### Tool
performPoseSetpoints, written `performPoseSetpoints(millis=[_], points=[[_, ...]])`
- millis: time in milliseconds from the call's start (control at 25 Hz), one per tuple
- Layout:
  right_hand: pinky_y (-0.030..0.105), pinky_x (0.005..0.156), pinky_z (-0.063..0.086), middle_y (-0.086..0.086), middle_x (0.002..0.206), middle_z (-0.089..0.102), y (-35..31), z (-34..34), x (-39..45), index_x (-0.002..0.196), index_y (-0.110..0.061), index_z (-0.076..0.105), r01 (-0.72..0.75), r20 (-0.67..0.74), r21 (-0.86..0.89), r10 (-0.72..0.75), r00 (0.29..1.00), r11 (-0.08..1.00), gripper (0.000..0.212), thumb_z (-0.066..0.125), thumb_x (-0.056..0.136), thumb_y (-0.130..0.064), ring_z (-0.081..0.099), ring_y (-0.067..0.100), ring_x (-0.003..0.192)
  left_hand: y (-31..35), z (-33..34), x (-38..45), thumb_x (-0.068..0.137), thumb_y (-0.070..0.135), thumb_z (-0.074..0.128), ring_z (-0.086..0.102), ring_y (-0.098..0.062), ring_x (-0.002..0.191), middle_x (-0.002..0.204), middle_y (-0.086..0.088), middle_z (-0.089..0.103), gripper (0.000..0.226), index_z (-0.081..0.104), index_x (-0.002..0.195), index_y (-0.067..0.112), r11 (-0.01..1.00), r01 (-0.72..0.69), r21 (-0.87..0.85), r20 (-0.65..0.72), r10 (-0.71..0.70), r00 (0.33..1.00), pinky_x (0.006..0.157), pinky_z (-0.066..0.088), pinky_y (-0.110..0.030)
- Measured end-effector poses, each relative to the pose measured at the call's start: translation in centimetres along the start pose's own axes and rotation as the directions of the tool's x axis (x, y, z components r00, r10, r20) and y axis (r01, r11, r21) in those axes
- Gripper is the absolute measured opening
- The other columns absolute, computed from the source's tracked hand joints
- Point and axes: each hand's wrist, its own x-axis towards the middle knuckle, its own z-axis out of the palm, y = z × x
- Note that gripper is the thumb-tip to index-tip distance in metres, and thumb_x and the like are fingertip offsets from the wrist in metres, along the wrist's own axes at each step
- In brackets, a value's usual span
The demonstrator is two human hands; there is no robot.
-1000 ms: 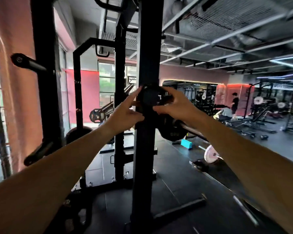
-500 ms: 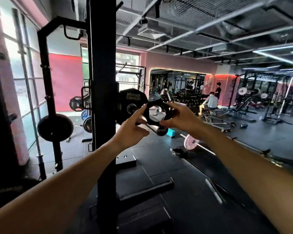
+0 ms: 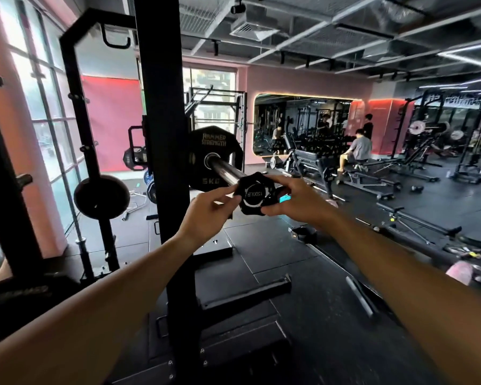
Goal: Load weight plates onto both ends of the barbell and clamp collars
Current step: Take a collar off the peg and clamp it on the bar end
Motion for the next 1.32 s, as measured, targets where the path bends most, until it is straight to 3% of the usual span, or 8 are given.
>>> performPoseSetpoints(millis=[160,320,480,560,800,1040,1200,1320], points=[[0.036,0.104,0.048,0.000,0.131,0.063,1.0,0.3,0.7,0.143,-0.026,0.056,-0.030,-0.042,-0.027,0.029,0.999,0.999,0.076,0.083,0.076,-0.003,0.059,0.018,0.118,-0.7,0.8,0.6,0.085,0.040,0.076,0.073,-0.002,0.070,0.081,0.017,0.076,0.026,0.073,0.111,0.034,0.993,-0.044,0.108,-0.033,0.048,0.998,0.070,0.057,-0.027],[0.046,0.096,0.057,0.008,0.126,0.066,1.5,-0.2,2.2,0.143,-0.034,0.056,-0.186,0.085,0.149,0.175,0.981,0.971,0.069,0.058,0.084,0.003,0.066,0.027,0.113,-1.0,0.9,1.8,0.087,0.032,0.076,0.074,-0.009,0.068,0.080,0.006,0.076,0.029,0.063,0.112,0.041,0.999,-0.032,0.018,-0.022,0.033,0.999,0.061,0.057,-0.023],[0.048,0.099,0.053,0.012,0.125,0.068,1.8,-0.1,4.5,0.144,-0.032,0.055,-0.273,0.146,0.232,0.244,0.959,0.934,0.047,0.036,0.101,-0.022,0.067,0.030,0.112,-1.4,0.1,4.2,0.089,0.019,0.076,0.073,-0.012,0.064,0.072,-0.010,0.071,0.047,0.060,0.125,0.045,0.998,-0.026,-0.055,0.047,0.028,0.998,0.057,0.053,-0.017],[0.047,0.099,0.052,0.010,0.128,0.067,2.2,0.3,5.7,0.143,-0.030,0.055,-0.287,0.129,0.236,0.263,0.956,0.928,0.046,0.028,0.106,-0.038,0.068,0.029,0.109,-1.9,-0.4,5.4,0.089,0.016,0.075,0.073,-0.015,0.063,0.076,-0.017,0.071,0.049,0.061,0.126,0.046,0.997,0.006,-0.080,0.095,0.002,0.996,0.057,0.055,-0.021],[0.048,0.098,0.053,0.000,0.116,0.069,3.4,1.7,11.2,0.129,-0.032,0.062,-0.238,0.128,0.142,0.221,0.967,0.961,0.046,0.037,0.102,-0.058,0.070,0.021,0.099,-5.5,-1.7,9.9,0.090,0.017,0.074,0.075,-0.021,0.069,0.081,-0.005,0.078,0.049,0.061,0.125,0.048,0.994,0.054,-0.093,0.172,-0.037,0.984,0.065,0.061,-0.027],[0.032,0.072,0.053,-0.009,0.095,0.075,4.6,3.3,19.0,0.100,-0.035,0.071,-0.252,0.130,0.070,0.241,0.962,0.965,0.044,0.044,0.092,-0.069,0.073,0.012,0.079,-11.0,-3.0,16.1,0.090,0.012,0.073,0.075,-0.022,0.067,0.077,-0.008,0.077,0.055,0.057,0.138,0.034,0.998,-0.016,-0.054,0.158,0.025,0.987,0.060,0.055,-0.019],[0.034,0.076,0.056,-0.007,0.093,0.078,5.7,4.6,24.1,0.105,-0.031,0.075,-0.263,0.142,0.053,0.253,0.957,0.963,0.053,0.049,0.088,-0.074,0.074,0.009,0.069,-14.3,-3.9,20.0,0.089,0.013,0.074,0.076,-0.023,0.071,0.077,-0.008,0.076,0.053,0.059,0.133,0.038,0.998,-0.049,-0.039,0.154,0.055,0.986,0.060,0.052,-0.014],[0.041,0.088,0.058,-0.003,0.099,0.077,6.3,5.4,27.2,0.110,-0.030,0.074,-0.239,0.165,0.033,0.231,0.959,0.970,0.053,0.049,0.089,-0.072,0.075,0.013,0.077,-16.1,-4.6,22.4,0.085,0.016,0.078,0.075,-0.029,0.075,0.076,-0.005,0.074,0.054,0.060,0.125,0.048,0.994,-0.111,0.020,0.145,0.107,0.984,0.069,0.060,-0.031]])
